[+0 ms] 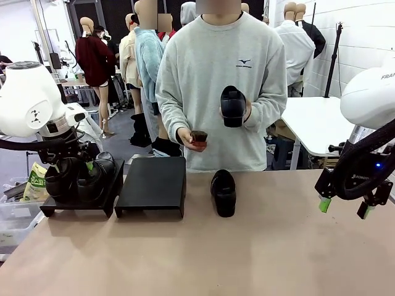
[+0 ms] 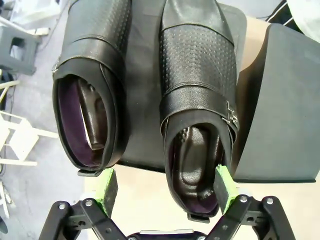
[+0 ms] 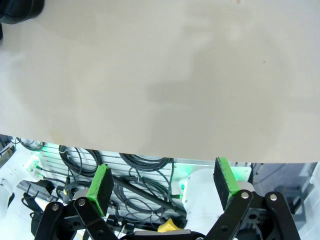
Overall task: Organize the shoes by placing them on the stand.
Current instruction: Pick up one Shoe and place it in the middle of the table.
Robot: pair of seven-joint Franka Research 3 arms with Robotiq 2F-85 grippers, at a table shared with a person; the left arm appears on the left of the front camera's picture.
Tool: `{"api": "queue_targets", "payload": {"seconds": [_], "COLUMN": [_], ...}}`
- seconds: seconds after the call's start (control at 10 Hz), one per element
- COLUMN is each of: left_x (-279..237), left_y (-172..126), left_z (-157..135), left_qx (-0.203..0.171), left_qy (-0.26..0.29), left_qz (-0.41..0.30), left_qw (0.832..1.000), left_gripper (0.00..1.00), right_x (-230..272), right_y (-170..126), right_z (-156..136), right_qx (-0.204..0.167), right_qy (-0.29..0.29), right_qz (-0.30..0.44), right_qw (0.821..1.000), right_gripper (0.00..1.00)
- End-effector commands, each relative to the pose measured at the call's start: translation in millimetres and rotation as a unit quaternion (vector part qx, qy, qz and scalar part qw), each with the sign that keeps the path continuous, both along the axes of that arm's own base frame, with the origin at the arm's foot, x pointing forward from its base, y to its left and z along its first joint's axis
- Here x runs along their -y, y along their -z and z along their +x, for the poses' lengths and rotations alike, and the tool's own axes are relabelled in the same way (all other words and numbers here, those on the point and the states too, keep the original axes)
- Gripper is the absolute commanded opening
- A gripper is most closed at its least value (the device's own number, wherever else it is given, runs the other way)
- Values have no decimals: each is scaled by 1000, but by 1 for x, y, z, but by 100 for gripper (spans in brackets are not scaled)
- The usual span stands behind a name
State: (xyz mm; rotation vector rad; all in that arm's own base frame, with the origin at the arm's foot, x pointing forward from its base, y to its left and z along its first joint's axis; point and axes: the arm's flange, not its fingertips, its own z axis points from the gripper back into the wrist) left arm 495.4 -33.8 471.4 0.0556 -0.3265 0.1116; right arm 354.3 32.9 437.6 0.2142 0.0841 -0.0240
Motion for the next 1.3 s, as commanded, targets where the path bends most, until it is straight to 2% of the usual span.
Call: {"api": "queue_targets", "payload": {"seconds": [0.0, 0.4, 0.6, 0.8, 0.9, 1.0, 1.1, 1.2], "left_x": [0, 0, 32, 58, 70, 82, 95, 106], "left_y": [0, 0, -47, -66, -69, -63, -46, -34], "left_z": [1, 0, -55, -95, -116, -135, -145, -153], "left_qx": [8, 0, 69, 93, 71, 5, -51, -88], "left_qy": [0, 0, 81, 156, 206, 259, 284, 301], "left_qz": [-1, 0, 20, 5, -33, -54, -57, -60], "left_qw": [1000, 1000, 994, 983, 975, 964, 956, 948], "left_gripper": [100, 100, 100, 100, 100, 100, 100, 100], "right_x": [1, 1, 1, 1, 1, 1, 1, 1], "right_y": [-1, -1, -1, -1, -1, -1, -1, -1], "right_z": [1, 1, 1, 1, 1, 1, 1, 1], "right_qx": [-2, -2, -2, -2, -2, -2, -2, -2], "right_qy": [-4, -4, -4, -4, -4, -4, -4, -4], "right_qz": [-4, -4, -4, -4, -4, -4, -4, -4], "right_qw": [1000, 1000, 1000, 1000, 1000, 1000, 1000, 1000], "right_gripper": [100, 100, 100, 100, 100, 100, 100, 100]}}
